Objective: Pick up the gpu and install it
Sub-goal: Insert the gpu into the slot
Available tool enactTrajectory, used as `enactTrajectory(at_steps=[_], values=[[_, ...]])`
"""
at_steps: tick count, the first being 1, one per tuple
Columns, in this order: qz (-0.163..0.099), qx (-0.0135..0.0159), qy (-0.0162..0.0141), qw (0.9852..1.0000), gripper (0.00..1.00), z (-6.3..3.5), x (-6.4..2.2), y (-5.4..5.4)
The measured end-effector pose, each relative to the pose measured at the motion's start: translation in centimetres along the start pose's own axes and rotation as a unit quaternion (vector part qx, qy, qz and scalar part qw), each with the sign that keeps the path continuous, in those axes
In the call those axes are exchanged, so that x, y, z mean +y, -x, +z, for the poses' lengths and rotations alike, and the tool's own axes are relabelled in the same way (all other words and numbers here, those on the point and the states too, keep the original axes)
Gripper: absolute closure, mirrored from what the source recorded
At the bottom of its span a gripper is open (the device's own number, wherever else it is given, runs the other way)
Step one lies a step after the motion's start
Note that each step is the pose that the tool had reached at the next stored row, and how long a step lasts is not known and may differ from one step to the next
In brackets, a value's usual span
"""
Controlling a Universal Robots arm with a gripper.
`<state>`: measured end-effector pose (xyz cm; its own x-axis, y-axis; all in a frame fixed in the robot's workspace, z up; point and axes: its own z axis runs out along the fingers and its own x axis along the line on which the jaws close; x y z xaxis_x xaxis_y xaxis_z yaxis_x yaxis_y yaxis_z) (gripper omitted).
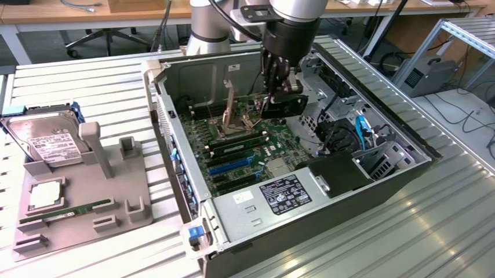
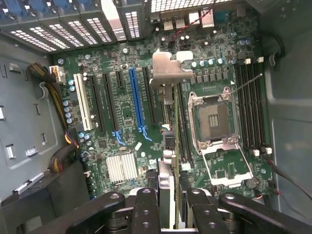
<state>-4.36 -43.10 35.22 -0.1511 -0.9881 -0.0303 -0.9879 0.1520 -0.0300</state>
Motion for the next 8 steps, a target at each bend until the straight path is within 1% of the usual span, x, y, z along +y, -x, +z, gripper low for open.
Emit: enactTrajectory(at_steps=[8], values=[[-0.018,-0.0005,0.0006,0.9998,0.73,0.00,0.00,0.00]])
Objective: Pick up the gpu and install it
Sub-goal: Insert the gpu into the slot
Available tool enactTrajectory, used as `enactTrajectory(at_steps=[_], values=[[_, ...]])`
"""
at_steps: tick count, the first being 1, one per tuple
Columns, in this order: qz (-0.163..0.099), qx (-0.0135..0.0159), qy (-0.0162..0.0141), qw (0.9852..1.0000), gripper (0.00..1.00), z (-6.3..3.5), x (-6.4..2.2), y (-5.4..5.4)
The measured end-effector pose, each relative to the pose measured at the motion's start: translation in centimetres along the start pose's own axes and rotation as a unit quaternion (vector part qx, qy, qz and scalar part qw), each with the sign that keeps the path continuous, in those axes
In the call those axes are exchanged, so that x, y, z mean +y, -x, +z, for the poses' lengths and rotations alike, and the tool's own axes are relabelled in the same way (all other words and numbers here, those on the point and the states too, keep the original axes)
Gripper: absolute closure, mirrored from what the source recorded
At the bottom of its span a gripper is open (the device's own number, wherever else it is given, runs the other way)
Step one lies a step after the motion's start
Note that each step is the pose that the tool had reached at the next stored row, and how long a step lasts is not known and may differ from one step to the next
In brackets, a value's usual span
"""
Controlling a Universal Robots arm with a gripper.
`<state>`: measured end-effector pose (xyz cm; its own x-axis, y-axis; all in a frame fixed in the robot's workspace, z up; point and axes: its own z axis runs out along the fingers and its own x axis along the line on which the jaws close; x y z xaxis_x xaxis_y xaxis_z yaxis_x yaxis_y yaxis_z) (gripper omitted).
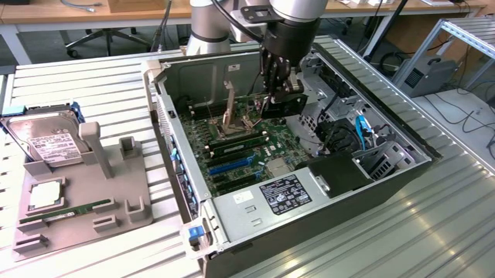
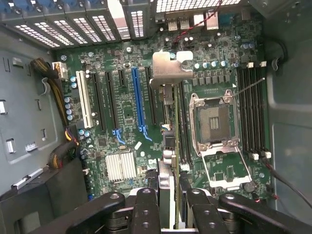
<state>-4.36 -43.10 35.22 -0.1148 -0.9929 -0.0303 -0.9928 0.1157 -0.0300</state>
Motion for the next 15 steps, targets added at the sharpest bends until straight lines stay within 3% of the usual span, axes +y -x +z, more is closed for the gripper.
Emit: enactTrajectory(at_steps=[15], values=[[-0.023,-0.0006,0.0007,0.9997,0.73,0.00,0.00,0.00]])
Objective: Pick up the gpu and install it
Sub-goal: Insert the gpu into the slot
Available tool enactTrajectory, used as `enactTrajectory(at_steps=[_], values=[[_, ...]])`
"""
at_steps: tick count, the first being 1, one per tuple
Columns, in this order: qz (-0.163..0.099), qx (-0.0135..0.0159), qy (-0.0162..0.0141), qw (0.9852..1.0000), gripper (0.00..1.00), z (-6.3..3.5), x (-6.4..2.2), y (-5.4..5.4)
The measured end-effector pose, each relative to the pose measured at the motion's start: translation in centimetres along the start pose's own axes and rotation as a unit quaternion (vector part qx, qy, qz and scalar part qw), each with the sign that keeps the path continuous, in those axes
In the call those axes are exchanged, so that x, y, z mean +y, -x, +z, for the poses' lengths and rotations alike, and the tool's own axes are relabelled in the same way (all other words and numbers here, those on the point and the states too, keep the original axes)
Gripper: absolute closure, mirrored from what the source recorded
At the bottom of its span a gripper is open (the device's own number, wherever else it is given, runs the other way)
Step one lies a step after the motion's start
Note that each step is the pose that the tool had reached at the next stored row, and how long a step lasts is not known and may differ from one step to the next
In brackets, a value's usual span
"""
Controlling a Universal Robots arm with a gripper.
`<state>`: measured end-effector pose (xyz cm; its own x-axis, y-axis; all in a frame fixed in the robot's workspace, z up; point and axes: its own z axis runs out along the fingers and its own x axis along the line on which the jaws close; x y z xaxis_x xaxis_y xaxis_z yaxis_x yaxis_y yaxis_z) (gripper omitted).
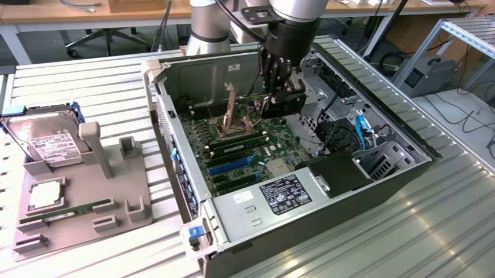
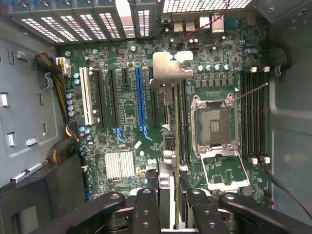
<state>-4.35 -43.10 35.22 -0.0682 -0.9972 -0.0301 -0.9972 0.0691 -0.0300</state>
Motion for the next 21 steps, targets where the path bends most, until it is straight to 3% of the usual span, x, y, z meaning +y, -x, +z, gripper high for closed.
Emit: enactTrajectory(at_steps=[12,21], values=[[-0.033,-0.0010,0.0010,0.9995,0.73,0.00,0.00,0.00],[-0.033,-0.0010,0.0010,0.9995,0.73,0.07,-0.01,-0.16]])
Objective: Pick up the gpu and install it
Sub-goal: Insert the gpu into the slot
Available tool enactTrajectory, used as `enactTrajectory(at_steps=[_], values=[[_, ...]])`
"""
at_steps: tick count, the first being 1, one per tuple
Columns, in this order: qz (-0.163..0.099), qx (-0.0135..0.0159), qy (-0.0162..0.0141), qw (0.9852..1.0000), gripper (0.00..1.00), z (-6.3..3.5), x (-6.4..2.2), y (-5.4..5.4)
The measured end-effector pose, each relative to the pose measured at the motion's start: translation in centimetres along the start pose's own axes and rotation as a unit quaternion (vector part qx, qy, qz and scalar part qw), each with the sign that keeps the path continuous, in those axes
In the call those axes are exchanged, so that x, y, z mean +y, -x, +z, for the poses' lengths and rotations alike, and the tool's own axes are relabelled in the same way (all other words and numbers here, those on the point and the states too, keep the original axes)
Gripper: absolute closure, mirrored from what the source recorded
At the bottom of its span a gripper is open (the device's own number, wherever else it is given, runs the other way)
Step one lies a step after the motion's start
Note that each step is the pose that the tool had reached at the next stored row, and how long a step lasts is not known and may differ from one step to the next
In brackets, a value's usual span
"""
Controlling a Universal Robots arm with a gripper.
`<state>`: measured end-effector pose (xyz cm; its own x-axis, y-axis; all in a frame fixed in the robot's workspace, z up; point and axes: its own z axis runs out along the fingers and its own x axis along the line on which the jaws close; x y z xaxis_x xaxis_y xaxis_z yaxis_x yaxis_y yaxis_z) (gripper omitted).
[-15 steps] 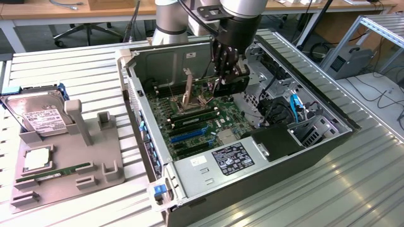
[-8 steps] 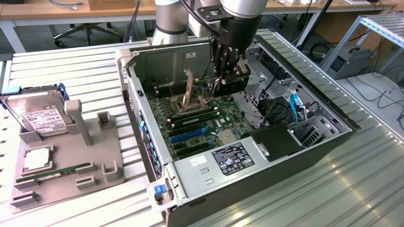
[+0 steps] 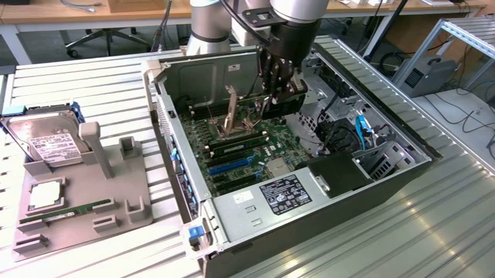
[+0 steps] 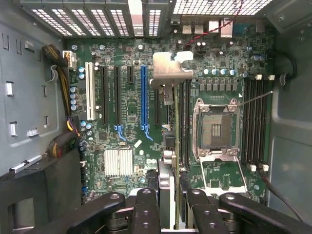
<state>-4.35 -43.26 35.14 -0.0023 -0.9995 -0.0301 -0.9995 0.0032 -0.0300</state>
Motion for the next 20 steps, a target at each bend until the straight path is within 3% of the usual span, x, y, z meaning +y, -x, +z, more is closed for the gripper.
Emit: enactTrajectory(at_steps=[20], values=[[0.000,0.0000,0.0000,1.0000,0.73,0.57,0.02,-0.51]])
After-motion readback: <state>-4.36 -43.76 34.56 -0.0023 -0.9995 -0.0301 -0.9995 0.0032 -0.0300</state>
